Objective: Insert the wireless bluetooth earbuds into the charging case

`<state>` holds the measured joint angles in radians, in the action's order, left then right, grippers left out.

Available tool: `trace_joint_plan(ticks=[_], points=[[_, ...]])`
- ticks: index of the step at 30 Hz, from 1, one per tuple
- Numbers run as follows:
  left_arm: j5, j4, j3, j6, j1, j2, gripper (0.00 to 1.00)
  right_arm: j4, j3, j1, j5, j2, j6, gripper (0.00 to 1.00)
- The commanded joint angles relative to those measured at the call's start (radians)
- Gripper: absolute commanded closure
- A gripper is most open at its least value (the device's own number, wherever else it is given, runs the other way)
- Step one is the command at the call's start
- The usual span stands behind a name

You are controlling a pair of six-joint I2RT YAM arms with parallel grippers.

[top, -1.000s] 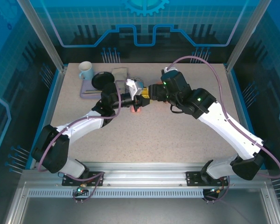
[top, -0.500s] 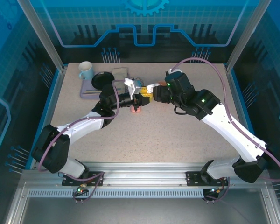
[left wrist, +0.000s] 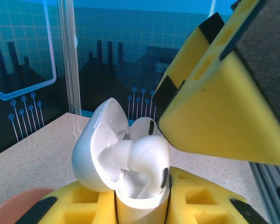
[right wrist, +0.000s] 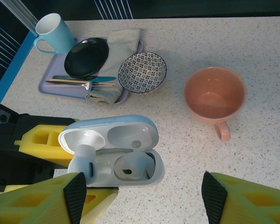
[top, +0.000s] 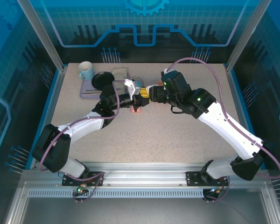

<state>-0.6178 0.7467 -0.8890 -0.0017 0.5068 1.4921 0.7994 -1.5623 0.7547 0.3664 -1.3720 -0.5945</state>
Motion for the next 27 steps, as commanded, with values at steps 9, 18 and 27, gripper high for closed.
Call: trace_joint_plan(ticks=[9, 18, 27], points=[[-0.016, 0.048, -0.003, -0.019, 0.003, 0.008, 1.0, -0.003, -0.03, -0.024, -0.004, 0.04, -0.001, 0.31], [-0.018, 0.044, -0.007, -0.018, 0.003, 0.005, 1.0, -0.008, -0.005, -0.053, -0.032, 0.003, -0.001, 0.32], [-0.014, 0.048, -0.007, -0.016, 0.002, 0.01, 1.0, -0.012, 0.011, -0.019, -0.083, 0.003, -0.027, 0.34]])
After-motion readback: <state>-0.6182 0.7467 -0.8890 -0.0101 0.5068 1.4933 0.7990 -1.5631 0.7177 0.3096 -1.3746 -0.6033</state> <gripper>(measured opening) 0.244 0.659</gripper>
